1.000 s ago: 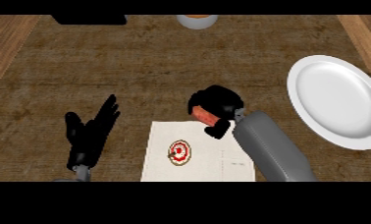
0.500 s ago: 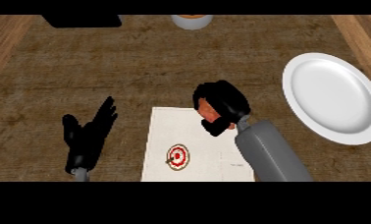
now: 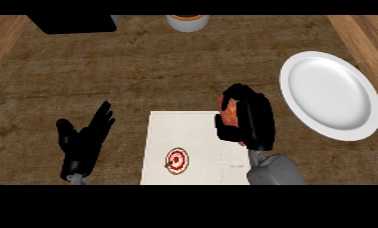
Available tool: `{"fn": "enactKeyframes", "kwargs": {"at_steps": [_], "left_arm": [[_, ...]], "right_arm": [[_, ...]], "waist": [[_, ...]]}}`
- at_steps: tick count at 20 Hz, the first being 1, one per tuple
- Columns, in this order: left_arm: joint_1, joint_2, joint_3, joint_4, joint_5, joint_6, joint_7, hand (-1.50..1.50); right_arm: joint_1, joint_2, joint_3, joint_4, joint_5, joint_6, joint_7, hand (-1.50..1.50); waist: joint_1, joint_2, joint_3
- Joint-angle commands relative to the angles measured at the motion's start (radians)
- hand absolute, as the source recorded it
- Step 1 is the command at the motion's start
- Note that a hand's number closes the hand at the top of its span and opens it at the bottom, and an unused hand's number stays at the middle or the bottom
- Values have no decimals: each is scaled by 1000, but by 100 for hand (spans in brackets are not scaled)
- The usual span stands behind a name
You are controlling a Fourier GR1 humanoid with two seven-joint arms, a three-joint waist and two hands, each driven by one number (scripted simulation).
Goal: Pick the sweet potato from the placemat and place it in the plate
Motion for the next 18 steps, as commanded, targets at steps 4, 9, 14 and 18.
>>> {"fn": "enactKeyframes", "kwargs": {"at_steps": [4, 9, 14, 18], "left_arm": [[0, -2, 0, -15, 7, -10, 3, 0], [-18, 25, 13, 25, 15, -63, -21, 0], [-26, -70, -69, 13, -60, 26, 4, 0], [-42, -21, -10, 61, -11, -44, -22, 0]], "right_arm": [[221, 3, 91, -315, 125, -238, 317, 150], [369, -11, 20, -442, 80, -307, 244, 150], [292, -137, -195, -401, -126, -361, 140, 150], [253, -214, -314, -295, -240, -419, 37, 150]], "waist": [[30, 13, 0], [48, 22, 1], [57, 25, 2], [56, 26, 1]]}}
